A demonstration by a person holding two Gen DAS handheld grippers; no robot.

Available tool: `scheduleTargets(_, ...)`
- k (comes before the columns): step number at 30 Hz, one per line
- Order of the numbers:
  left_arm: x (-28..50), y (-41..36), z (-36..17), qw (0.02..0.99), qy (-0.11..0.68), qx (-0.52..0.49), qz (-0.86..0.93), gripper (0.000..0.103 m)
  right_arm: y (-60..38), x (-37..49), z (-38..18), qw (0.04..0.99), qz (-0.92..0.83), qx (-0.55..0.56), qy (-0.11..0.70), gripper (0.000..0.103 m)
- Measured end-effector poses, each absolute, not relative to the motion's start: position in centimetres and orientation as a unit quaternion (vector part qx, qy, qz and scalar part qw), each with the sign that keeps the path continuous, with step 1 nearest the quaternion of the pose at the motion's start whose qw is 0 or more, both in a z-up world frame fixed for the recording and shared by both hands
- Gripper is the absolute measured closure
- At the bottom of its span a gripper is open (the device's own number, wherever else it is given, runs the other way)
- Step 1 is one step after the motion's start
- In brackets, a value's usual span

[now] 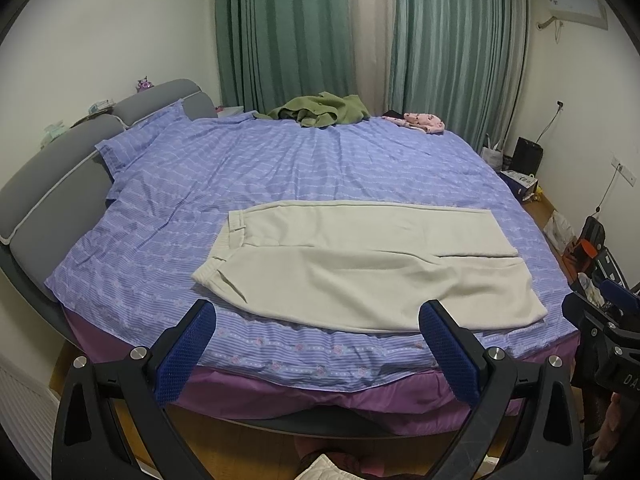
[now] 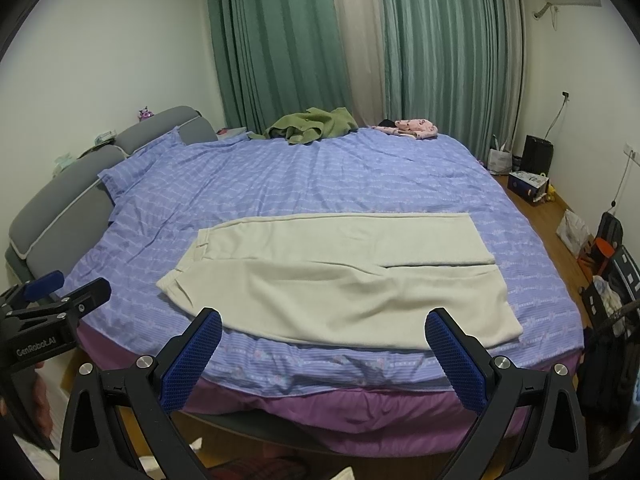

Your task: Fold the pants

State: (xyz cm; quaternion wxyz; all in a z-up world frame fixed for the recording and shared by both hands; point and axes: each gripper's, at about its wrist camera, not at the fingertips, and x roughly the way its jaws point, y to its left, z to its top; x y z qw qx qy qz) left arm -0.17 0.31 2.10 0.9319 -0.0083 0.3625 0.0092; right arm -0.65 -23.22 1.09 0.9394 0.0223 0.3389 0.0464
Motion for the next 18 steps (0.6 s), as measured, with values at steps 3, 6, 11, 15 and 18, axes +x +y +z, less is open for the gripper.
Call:
scheduleTargets(3,0.01,0.30,2.15,0.932,0.362,-0.009,0.010,0.000,-23.21,-0.64,1.08,0.939,0.046,0.023,0.339,0.000)
scheduleTargets(6,0.25,0.25,2.18,0.932,0.362,-0.009,0.010,0.000,-23.19,-0.67,1.06,0.940,0.047,0.022,0.338,0.000)
scheduleTargets(11,-0.42,0.37,2.06,0.933,0.359,-0.008,0.009,0.000,-23.17,-0.68,1.06,0.940,0.047,0.022,0.338,0.000)
scheduleTargets(15,-0.27,0.50,2.08,0.933,0.359,-0.008,0.009,0.000,-23.18,-0.68,1.09,0.940,0.047,0.022,0.337,0.000)
scheduleTargets(18,-0.26,0.56,2.07,0.933,0.359,-0.009,0.010,0.000,-23.18,-0.68,1.09,0.940,0.047,0.022,0.338,0.000)
